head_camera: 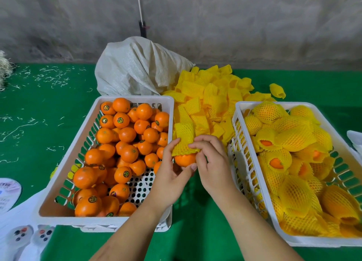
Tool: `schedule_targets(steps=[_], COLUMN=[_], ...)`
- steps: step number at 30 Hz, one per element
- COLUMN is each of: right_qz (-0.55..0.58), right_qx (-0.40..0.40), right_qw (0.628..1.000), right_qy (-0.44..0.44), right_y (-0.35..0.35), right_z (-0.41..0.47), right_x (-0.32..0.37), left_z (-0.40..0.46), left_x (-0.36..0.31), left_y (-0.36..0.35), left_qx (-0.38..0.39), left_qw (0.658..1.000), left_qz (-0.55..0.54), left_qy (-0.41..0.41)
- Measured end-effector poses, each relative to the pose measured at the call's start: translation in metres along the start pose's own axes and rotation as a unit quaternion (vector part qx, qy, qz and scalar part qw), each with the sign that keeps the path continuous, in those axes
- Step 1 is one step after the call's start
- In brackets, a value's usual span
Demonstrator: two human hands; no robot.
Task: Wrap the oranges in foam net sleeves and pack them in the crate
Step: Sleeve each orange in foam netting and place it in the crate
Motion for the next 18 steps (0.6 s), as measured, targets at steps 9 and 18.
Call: schedule_targets(steps=[9, 18], right_qz=[-0.06, 0.201], right_qx=[-0.063, -0.069], right_qw=[0.992, 0.936], right_qy=[0.095, -0.282], right_y=[0.01, -0.003], right_z=[-0.019, -0.03], right_x=[0.007, -0.05], left_z=[-0.005, -0.008], left_x=[-0.006, -0.005], left_y=[0.001, -0.002], left_qx=[-0.021, -0.006], left_qw=[0.999, 1.0], left_qz=[-0.026, -0.008], left_qy=[-0.028, 0.002])
Point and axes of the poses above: each hand's wrist, its own z-axis towards the middle knuckle, its own y-axis out of the back of the hand, x = y × z, the point moved 8 cm from there along z, towards the middle knuckle, and after that the axes turned 2 degrees about -x, right-handed, at the moved point
